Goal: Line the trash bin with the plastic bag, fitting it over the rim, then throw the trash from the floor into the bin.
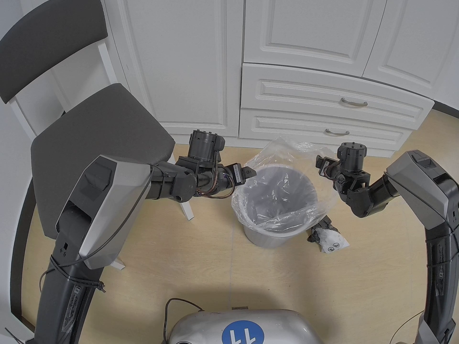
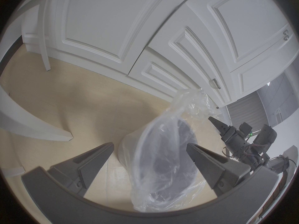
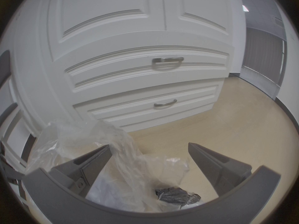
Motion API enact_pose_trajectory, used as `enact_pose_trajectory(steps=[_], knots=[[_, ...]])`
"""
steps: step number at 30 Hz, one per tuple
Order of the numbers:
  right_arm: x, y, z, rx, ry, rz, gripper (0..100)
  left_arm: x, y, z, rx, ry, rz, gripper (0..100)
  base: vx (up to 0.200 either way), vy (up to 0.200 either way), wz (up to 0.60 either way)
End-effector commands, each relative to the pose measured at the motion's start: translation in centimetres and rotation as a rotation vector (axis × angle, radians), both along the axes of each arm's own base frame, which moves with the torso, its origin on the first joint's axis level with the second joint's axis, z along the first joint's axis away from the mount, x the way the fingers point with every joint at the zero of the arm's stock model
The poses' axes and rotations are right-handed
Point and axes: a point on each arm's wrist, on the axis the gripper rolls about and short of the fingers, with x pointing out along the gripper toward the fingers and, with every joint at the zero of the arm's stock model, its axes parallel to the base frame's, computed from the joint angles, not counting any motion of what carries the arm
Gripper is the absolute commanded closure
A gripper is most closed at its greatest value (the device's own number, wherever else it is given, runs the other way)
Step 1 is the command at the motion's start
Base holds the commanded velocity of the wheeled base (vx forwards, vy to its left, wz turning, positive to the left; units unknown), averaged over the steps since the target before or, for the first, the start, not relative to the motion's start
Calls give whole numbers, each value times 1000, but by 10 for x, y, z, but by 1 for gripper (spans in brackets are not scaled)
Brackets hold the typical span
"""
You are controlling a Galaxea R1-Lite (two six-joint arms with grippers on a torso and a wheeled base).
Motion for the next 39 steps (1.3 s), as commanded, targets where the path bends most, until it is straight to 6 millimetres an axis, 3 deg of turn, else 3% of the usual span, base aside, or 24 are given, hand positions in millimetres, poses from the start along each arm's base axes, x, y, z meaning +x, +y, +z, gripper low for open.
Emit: enact_pose_trajectory(steps=[1,7,12,15,30,39], knots=[[9,-5,-8,31,-7,-15,0,5,6,-1,-7,-16,14,0,0,0,0],[12,-6,-14,41,-3,-14,0,17,15,-21,-16,-36,36,0,0,0,0],[14,-7,-21,46,5,-13,0,18,15,-25,-15,-31,33,0,0,0,0],[15,-6,-22,52,3,-14,0,19,15,-25,-19,-39,34,0,0,0,0],[30,9,-62,117,21,-2,0,24,21,-28,-29,-64,47,0,0,0,0],[39,12,-67,161,16,-8,0,25,21,-26,-37,-82,52,0,0,0,0]])
